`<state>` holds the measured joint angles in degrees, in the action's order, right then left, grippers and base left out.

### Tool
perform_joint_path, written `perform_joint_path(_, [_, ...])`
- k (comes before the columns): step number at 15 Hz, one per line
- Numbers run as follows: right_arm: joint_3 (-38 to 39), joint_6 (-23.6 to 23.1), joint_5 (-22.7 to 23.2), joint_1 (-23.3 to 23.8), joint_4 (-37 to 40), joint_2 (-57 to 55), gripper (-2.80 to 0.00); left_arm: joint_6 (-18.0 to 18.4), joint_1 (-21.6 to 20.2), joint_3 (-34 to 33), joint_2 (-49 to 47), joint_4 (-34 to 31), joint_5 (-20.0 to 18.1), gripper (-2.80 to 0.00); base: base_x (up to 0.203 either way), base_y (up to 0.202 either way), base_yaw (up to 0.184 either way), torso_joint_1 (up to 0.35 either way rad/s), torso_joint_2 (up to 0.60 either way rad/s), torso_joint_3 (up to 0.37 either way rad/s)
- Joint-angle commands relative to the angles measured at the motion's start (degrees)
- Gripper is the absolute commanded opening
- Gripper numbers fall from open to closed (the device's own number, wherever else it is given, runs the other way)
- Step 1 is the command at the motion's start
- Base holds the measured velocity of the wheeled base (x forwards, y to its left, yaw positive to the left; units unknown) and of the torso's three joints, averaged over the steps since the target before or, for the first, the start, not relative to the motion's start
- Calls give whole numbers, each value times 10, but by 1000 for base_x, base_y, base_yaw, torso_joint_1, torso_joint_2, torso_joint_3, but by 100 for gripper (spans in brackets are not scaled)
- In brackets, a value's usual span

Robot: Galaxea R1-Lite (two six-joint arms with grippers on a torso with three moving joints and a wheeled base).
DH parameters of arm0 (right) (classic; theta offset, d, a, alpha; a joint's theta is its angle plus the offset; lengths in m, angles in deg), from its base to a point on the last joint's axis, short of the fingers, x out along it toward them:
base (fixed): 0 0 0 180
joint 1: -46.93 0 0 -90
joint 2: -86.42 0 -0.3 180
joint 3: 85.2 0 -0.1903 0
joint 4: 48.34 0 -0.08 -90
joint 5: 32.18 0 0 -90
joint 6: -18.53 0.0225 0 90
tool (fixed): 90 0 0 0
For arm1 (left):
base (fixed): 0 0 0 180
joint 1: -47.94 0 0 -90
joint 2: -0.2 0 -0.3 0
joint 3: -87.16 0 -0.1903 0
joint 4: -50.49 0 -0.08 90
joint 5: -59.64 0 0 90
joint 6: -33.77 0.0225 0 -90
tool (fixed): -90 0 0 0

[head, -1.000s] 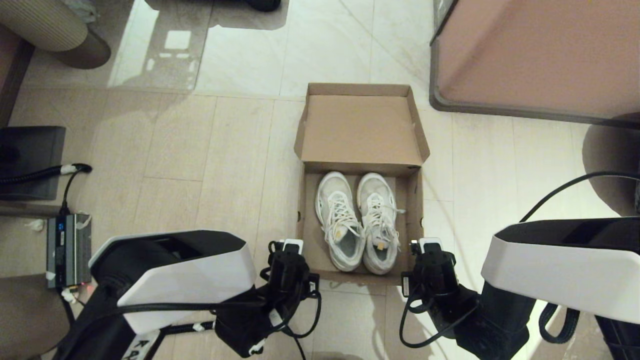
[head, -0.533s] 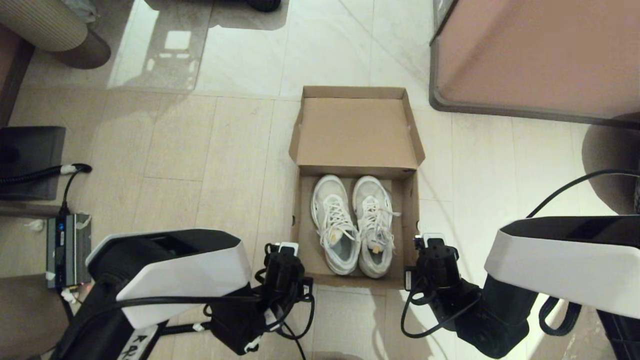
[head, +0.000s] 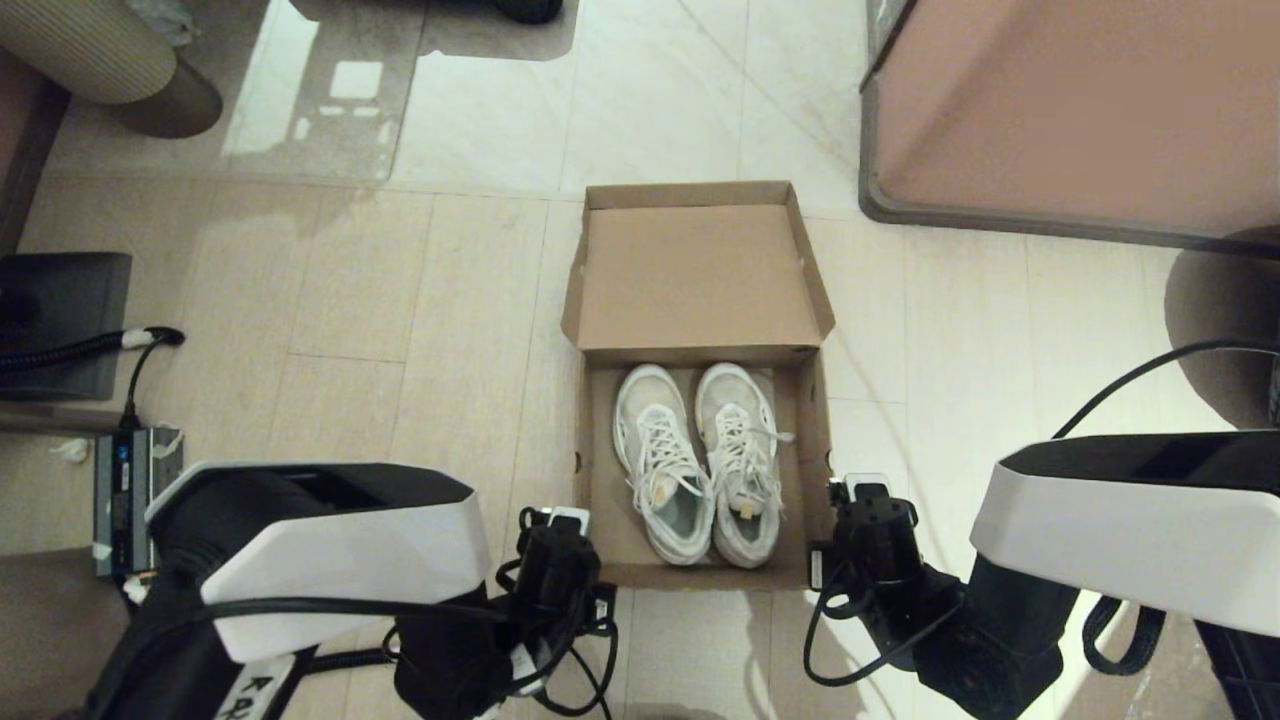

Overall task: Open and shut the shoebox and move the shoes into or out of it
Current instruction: Close the shoe box

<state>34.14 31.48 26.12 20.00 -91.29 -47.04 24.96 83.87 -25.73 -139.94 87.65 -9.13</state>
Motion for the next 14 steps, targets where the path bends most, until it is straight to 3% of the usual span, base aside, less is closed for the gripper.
perform_joint_path(1, [-4,1,-2,-4,-6,5,-280,-1,0,-4,4,4,1,-280,0,0,0,0,0,0])
perform_joint_path(8, [-20,-1,41,-18,-6,1,-280,-2,0,-18,6,6,1,-280,0,0,0,0,0,0])
perform_joint_path(14, [-5,4,38,-20,-9,-23,-280,-2,0,-35,21,7,1,-280,0,0,0,0,0,0])
